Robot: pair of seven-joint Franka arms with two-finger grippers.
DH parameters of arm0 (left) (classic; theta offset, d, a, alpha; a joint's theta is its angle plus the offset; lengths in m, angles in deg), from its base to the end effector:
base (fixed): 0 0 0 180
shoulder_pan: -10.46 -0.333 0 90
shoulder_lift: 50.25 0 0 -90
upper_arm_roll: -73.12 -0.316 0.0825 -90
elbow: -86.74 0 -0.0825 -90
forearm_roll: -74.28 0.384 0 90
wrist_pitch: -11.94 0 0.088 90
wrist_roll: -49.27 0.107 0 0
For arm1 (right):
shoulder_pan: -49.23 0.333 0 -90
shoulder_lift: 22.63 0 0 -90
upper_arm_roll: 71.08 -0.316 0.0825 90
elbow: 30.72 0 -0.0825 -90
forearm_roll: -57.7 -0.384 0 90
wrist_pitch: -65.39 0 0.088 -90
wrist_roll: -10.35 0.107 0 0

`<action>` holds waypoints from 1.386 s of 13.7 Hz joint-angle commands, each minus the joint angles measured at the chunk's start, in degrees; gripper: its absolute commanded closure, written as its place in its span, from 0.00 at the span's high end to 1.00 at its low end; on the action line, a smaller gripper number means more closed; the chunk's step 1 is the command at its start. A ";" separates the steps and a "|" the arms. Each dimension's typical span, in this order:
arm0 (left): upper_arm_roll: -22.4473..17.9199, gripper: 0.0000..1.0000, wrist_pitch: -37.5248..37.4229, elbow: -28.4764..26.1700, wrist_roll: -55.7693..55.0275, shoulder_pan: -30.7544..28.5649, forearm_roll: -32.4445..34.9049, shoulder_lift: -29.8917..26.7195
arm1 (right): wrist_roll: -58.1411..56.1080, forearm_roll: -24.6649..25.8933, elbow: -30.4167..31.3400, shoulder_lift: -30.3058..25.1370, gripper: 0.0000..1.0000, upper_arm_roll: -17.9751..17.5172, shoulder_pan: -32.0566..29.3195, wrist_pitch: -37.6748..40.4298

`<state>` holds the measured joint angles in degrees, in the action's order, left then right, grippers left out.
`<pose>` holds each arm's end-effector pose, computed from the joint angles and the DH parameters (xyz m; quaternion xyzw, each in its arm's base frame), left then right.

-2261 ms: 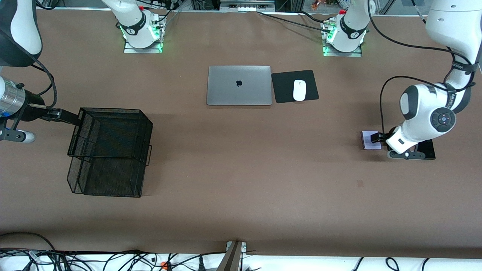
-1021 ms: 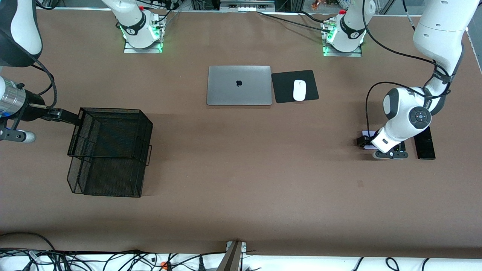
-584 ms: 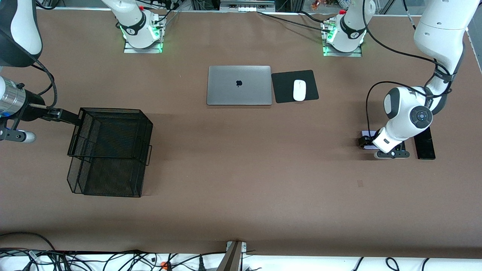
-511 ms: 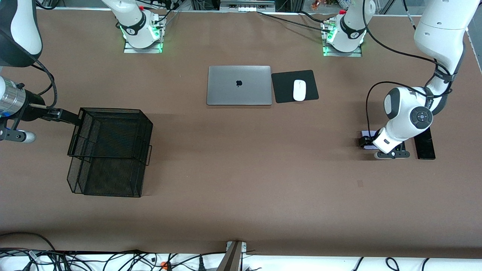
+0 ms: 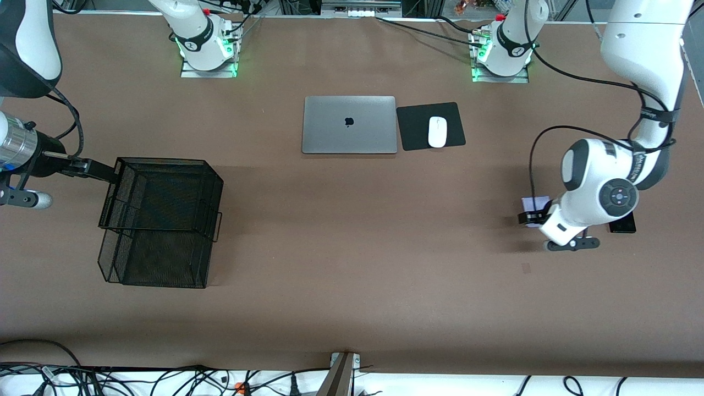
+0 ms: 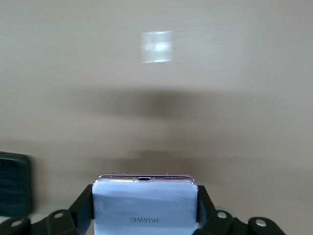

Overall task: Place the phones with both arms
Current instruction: 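Lift the white phone with the left gripper and carry it toward the laptop, then lower the white phone onto the table before the laptop and open the left gripper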

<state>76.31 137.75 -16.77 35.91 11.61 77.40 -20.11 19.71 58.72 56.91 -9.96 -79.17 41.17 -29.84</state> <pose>0.6360 -0.0441 0.2419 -0.9956 -0.0639 0.0659 0.0171 0.6201 -0.0094 0.5226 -0.9958 0.0811 0.0435 0.0031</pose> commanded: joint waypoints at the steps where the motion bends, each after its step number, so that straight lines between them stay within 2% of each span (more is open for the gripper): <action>1: -0.64 0.00 -1.45 5.49 -9.54 7.70 -1.98 3.69 | 1.01 0.39 0.70 -1.16 1.00 -0.26 -0.20 0.58; 4: -0.64 0.00 -1.54 11.99 -18.44 15.79 -2.24 8.16 | 1.10 0.48 0.70 -1.16 1.00 -0.26 -0.11 0.58; 7: -0.72 0.00 -1.54 18.75 -25.29 23.78 -6.27 11.68 | 1.10 0.39 0.79 -1.16 1.00 -0.26 -0.11 0.58; 9: -0.72 0.00 -1.45 23.42 -31.18 29.76 -6.64 15.37 | 1.10 0.48 0.88 -1.16 1.00 -0.26 -0.11 0.58; 11: -0.72 0.00 -1.28 30.60 -34.09 34.16 -6.64 20.19 | 1.10 0.39 0.88 -1.16 1.00 -0.26 -0.11 0.58; 14: -1.42 0.00 -0.84 41.87 -36.30 38.92 -6.29 28.55 | 1.01 0.39 0.79 -0.98 1.00 -0.26 -0.20 0.49; 17: -2.74 0.00 2.83 47.50 -36.48 41.03 -5.85 33.56 | 0.48 0.39 0.35 -0.72 1.00 -0.26 -0.20 0.49; 19: -5.81 0.00 4.96 48.49 -38.23 43.23 -5.93 35.68 | 0.83 0.48 0.18 -0.63 1.00 -0.17 -0.20 0.49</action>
<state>73.50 142.35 26.41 -0.88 52.65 72.05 11.75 19.76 58.72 56.97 -9.96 -79.18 41.18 -29.82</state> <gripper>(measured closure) 0.154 0.000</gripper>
